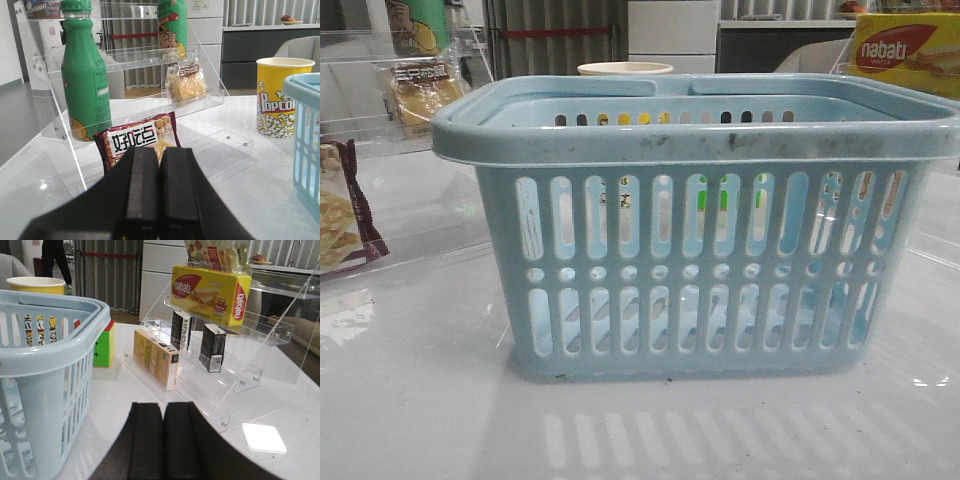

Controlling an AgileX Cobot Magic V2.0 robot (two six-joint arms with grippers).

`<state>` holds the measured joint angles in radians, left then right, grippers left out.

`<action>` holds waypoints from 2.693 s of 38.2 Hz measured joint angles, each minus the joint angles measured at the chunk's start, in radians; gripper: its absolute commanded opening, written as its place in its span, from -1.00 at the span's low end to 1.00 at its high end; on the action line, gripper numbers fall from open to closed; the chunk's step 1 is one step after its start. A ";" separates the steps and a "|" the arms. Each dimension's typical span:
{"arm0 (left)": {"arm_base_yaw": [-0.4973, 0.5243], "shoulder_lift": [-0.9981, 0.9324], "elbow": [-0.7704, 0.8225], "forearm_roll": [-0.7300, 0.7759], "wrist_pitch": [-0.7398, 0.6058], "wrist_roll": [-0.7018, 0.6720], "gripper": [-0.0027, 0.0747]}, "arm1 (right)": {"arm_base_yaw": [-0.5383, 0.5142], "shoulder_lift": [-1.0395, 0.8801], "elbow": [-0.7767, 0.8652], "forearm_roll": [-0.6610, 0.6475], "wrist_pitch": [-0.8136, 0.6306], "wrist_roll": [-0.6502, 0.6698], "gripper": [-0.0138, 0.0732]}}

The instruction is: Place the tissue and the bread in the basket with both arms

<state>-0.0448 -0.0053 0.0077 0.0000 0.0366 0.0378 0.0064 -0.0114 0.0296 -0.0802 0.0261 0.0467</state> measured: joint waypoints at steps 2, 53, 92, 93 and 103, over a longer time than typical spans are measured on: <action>0.000 0.000 0.000 0.000 0.000 0.000 -0.70 | 0.000 0.000 0.000 0.000 0.000 0.000 -0.55; 0.000 0.000 -0.025 0.000 -0.045 0.000 -0.70 | 0.000 0.000 -0.016 0.000 -0.014 0.000 -0.55; 0.000 0.581 -0.680 -0.031 0.659 0.000 -0.28 | 0.000 0.476 -0.657 -0.012 0.802 0.000 -0.26; 0.000 0.583 -0.675 -0.031 0.652 0.005 -0.13 | 0.000 0.476 -0.657 -0.012 0.800 0.000 -0.17; -0.002 0.590 -0.649 -0.038 0.605 0.012 0.32 | 0.000 0.480 -0.657 -0.012 0.784 0.000 0.54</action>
<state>-0.0470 0.5844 -0.6415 -0.0377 0.6419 0.0500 0.0064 0.4688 -0.6274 -0.0922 0.8104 0.0467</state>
